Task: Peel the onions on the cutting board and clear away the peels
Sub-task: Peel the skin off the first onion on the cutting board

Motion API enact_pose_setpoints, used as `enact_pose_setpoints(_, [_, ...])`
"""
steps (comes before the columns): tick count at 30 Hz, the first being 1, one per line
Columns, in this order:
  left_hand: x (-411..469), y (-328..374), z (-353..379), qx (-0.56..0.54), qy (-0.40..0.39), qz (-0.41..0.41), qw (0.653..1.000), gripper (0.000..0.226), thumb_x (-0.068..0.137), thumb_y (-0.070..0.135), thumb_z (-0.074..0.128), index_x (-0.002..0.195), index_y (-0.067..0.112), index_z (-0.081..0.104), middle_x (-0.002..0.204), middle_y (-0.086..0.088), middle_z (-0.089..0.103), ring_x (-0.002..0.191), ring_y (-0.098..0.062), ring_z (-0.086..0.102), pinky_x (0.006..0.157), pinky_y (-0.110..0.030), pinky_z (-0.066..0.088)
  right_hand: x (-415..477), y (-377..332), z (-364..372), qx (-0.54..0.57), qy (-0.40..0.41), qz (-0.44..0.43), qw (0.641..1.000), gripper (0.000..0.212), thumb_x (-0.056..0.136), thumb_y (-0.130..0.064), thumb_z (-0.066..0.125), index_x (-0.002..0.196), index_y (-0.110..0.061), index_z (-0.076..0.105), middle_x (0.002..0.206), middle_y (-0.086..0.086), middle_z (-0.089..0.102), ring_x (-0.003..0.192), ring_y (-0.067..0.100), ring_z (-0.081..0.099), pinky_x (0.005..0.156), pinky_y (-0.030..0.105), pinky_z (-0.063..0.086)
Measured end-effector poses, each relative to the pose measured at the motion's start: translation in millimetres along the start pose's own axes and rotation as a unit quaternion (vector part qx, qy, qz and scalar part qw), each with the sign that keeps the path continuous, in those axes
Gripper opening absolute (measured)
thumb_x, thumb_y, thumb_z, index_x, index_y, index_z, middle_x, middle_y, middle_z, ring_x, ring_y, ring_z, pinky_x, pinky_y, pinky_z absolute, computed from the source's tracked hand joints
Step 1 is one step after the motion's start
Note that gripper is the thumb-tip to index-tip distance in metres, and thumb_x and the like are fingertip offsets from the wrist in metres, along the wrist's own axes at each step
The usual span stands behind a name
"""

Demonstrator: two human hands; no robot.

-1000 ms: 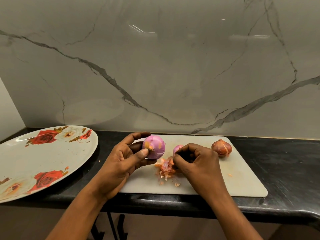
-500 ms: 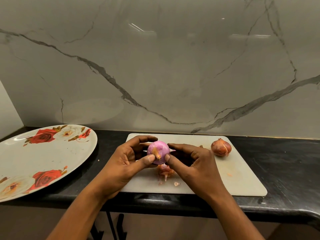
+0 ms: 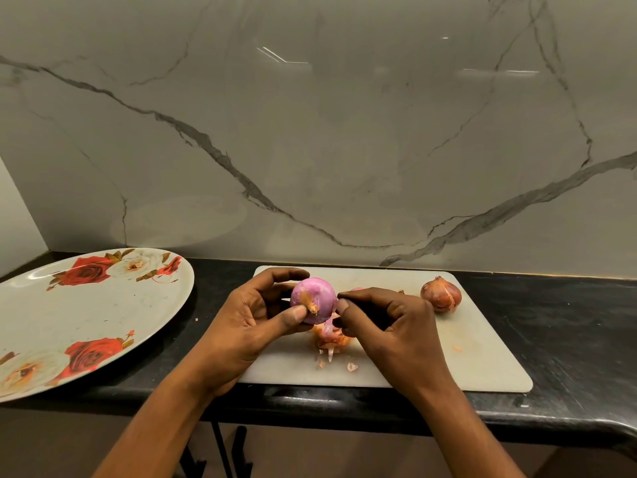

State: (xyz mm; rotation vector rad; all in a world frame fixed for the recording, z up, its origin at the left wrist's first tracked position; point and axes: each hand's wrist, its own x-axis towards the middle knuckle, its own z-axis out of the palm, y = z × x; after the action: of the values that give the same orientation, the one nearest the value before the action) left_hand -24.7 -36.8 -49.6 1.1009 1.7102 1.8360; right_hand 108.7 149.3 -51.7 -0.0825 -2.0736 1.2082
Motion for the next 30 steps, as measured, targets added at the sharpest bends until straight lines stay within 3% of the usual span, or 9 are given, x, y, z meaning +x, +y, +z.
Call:
enact_pose_setpoints(2, [0, -1, -1, -0.001, 0.001, 0.0, 1.0, 0.052, 0.09, 0.01, 0.073, 0.139, 0.018, 0.059, 0.132, -0.011, 0.069, 0.123, -0.032, 0.069, 0.101, -0.05, 0.059, -1, -3, 0, -0.014, -0.002, -0.018, 1.0, 0.016, 0.092, -0.033, 0.08, 0.106, -0.025, 0.084, 0.092, -0.016, 0.081, 0.087, 0.008, 0.079, 0.076, 0.034, 0.066])
enact_pose_setpoints(6, [0, 0, 0, -0.01, 0.0, 0.0, 1.0, 0.05, 0.09, 0.009, 0.072, 0.138, 0.016, 0.06, 0.13, -0.011, 0.07, 0.122, -0.032, 0.069, 0.099, -0.045, 0.06, 0, 2, 0, -0.023, -0.006, -0.02, 1.0, 0.005, 0.094, -0.019, 0.08, 0.097, -0.02, 0.084, 0.084, -0.011, 0.08, 0.078, 0.014, 0.078, 0.071, 0.041, 0.066])
enact_pose_setpoints(12, [0, 4, 2, -0.053, -0.004, -0.005, 0.999, 0.048, 0.094, 0.008, 0.063, 0.141, 0.014, 0.058, 0.131, -0.009, 0.072, 0.122, -0.032, 0.069, 0.098, -0.037, 0.06, 1, 8, 0, 0.0, 0.026, 0.027, 0.999, 0.009, 0.094, -0.016, 0.078, 0.087, -0.02, 0.082, 0.077, -0.009, 0.079, 0.074, 0.017, 0.079, 0.072, 0.048, 0.066])
enact_pose_setpoints(18, [-1, 6, 0, -0.127, -0.009, -0.02, 0.992, 0.043, 0.101, 0.011, 0.063, 0.144, 0.011, 0.058, 0.138, -0.015, 0.067, 0.123, -0.037, 0.068, 0.094, -0.037, 0.061, 2, 10, 0, -0.007, 0.039, 0.063, 0.997, 0.007, 0.093, -0.018, 0.078, 0.089, -0.022, 0.082, 0.077, -0.01, 0.079, 0.074, 0.012, 0.079, 0.075, 0.042, 0.067])
enact_pose_setpoints(22, [0, 7, 0, -0.176, -0.01, -0.05, 0.983, 0.048, 0.094, 0.017, 0.059, 0.143, 0.015, 0.062, 0.139, -0.016, 0.066, 0.111, -0.032, 0.071, 0.086, -0.035, 0.063, 2, 10, 1, -0.029, 0.031, 0.071, 0.997, 0.008, 0.092, -0.02, 0.079, 0.087, -0.025, 0.082, 0.077, -0.01, 0.078, 0.074, 0.013, 0.078, 0.074, 0.042, 0.067])
enact_pose_setpoints(25, [2, 6, -2, -0.196, -0.013, -0.065, 0.978, 0.045, 0.095, 0.019, 0.059, 0.139, 0.016, 0.066, 0.14, -0.019, 0.064, 0.108, -0.03, 0.07, 0.085, -0.036, 0.063, 2, 10, 0, -0.025, 0.028, 0.061, 0.997, 0.003, 0.092, -0.024, 0.08, 0.093, -0.026, 0.082, 0.082, -0.012, 0.079, 0.08, 0.012, 0.079, 0.076, 0.04, 0.067])
enact_pose_setpoints(30, [3, 5, -4, -0.209, -0.014, -0.082, 0.974, 0.047, 0.091, 0.018, 0.06, 0.137, 0.013, 0.068, 0.141, -0.019, 0.064, 0.117, -0.035, 0.069, 0.091, -0.039, 0.063, -1, 3, 0, 0.013, -0.009, 0.028, 0.999, 0.032, 0.094, -0.021, 0.079, 0.126, -0.025, 0.075, 0.113, -0.016, 0.078, 0.103, 0.0, 0.075, 0.088, 0.027, 0.064])
